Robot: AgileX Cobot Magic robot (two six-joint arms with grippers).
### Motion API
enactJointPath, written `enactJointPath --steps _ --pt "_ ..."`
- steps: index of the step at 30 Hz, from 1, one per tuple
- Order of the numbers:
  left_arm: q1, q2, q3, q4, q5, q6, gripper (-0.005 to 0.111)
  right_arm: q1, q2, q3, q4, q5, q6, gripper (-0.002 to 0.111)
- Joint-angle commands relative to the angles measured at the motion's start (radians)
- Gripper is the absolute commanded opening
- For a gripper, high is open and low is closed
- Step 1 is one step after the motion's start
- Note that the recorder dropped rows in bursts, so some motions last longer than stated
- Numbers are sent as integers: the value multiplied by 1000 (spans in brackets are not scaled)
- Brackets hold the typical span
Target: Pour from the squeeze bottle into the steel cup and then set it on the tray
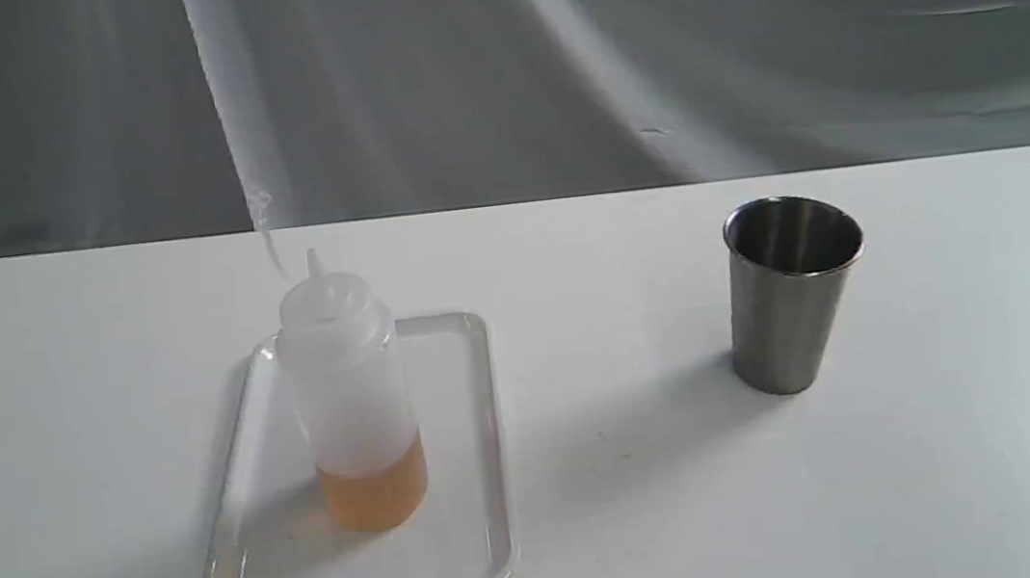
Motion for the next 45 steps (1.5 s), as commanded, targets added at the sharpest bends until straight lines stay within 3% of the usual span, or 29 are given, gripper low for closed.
enactJointPath --steps 1,4,10,45 --pt "-3 -5 4 1 -7 -2 8 -6 -2 6 -5 46 -32 0" --pt "-3 -5 4 1 -7 -2 8 -6 -2 6 -5 101 -36 0" --pt "-3 -5 4 1 -7 -2 8 -6 -2 73 -2 43 -35 0" --pt "-3 -5 4 1 -7 -2 8 -6 -2 73 -4 35 -31 0"
